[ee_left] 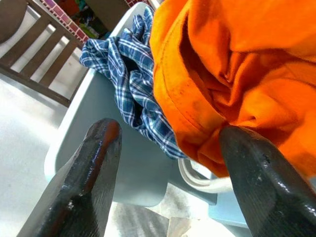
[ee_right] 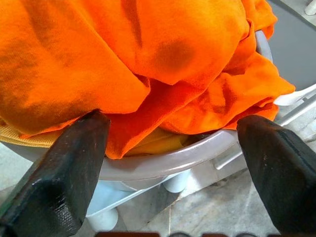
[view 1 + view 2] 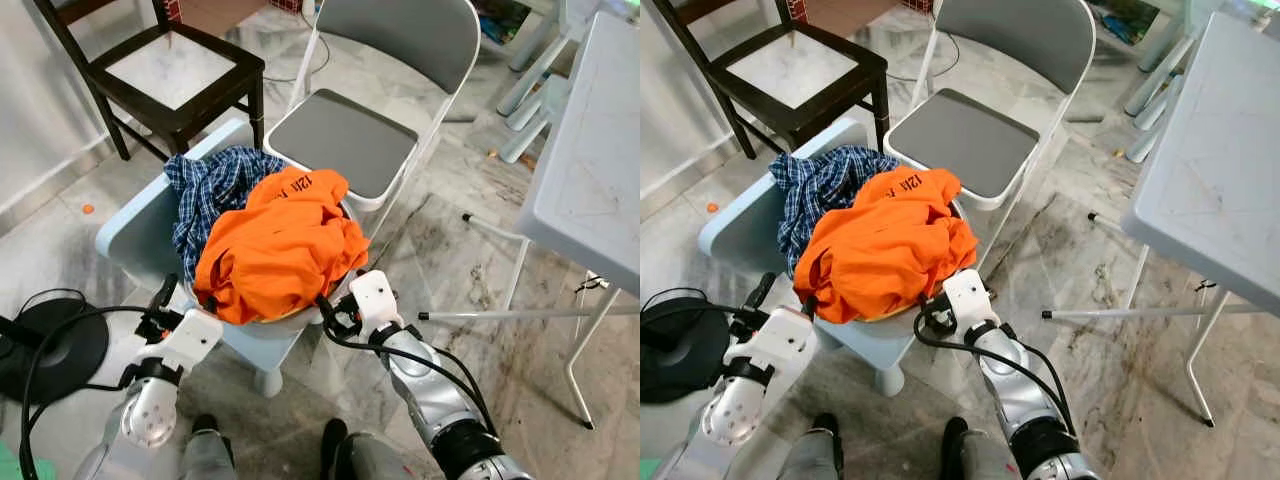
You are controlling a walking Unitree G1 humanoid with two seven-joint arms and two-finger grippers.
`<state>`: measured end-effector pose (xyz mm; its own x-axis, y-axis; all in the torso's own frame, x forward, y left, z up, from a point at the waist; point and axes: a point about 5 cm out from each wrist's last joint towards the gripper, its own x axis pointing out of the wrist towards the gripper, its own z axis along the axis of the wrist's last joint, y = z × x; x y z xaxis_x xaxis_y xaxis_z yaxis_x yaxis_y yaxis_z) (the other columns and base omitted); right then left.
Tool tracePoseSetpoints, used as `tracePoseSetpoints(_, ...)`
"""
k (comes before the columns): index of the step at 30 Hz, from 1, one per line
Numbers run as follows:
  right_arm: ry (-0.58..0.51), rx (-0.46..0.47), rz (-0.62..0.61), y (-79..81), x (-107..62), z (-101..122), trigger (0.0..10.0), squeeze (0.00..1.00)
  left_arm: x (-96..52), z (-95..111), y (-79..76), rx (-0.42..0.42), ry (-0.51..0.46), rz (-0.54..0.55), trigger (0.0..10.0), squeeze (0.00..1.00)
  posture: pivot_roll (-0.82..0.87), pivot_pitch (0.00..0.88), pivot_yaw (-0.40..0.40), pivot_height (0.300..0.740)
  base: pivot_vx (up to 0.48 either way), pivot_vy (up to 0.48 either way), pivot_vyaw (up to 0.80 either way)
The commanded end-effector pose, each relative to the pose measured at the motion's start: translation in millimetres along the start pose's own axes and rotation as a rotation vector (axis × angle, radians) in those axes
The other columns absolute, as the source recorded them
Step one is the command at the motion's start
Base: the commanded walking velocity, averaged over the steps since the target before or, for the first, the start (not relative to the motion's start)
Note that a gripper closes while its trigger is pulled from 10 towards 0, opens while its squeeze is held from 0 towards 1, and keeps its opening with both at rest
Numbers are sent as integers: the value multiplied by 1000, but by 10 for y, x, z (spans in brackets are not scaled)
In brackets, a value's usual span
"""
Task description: Hang hanger
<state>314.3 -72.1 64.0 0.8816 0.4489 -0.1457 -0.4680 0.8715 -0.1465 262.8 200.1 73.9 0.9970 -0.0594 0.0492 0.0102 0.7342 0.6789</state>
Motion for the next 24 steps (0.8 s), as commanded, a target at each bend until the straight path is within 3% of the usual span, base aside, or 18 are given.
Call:
tracePoseSetpoints(1, 25, 0, -18, -45, -43, -72, 10000, 0, 1, -55, -42, -6, 29, -14, 10000, 0, 244, 292, -130, 740, 0, 0, 0)
tracePoseSetpoints(11, 25, -4, -29, -71, -61, -79, 10000, 0, 212, -42, -1, 2, 16, 1, 10000, 0, 221, 287, -130, 740, 0, 0, 0)
tracePoseSetpoints(12, 25, -4, -30, -73, -62, -79, 10000, 0, 229, -44, -2, 1, 16, 1, 9569, 0, 221, 287, -130, 740, 0, 0, 0)
tracePoseSetpoints(13, 25, -4, -31, -73, -62, -79, 10000, 0, 243, -41, -6, 2, 14, -2, 6745, 0, 221, 287, -130, 740, 0, 0, 0)
tracePoseSetpoints(14, 25, -4, -33, -74, -64, -80, 10000, 0, 260, -33, -12, 4, 7, -6, 5412, 0, 221, 287, -130, 740, 0, 0, 0)
tracePoseSetpoints(15, 25, -4, -34, -75, -64, -80, 10000, 0, 272, -22, -16, 5, 0, -10, 2863, 0, 215, 287, -127, 740, 0, 0, 0)
tracePoseSetpoints(16, 25, -4, -34, -75, -64, -80, 10000, 0, 272, -22, -16, 5, 0, -10, 2863, 0, 215, 287, -127, 740, 0, 0, 0)
tracePoseSetpoints(17, 25, -4, -36, -77, -65, -80, 10000, 0, 285, -10, -28, 3, -10, -21, 0, 0, 215, 287, -127, 740, 0, 0, 0)
tracePoseSetpoints(24, 27, -7, -49, -91, -71, -85, 10000, 0, 311, -11, -70, -2, -27, -36, 0, 0, 212, 284, -121, 740, 0, 0, 0)
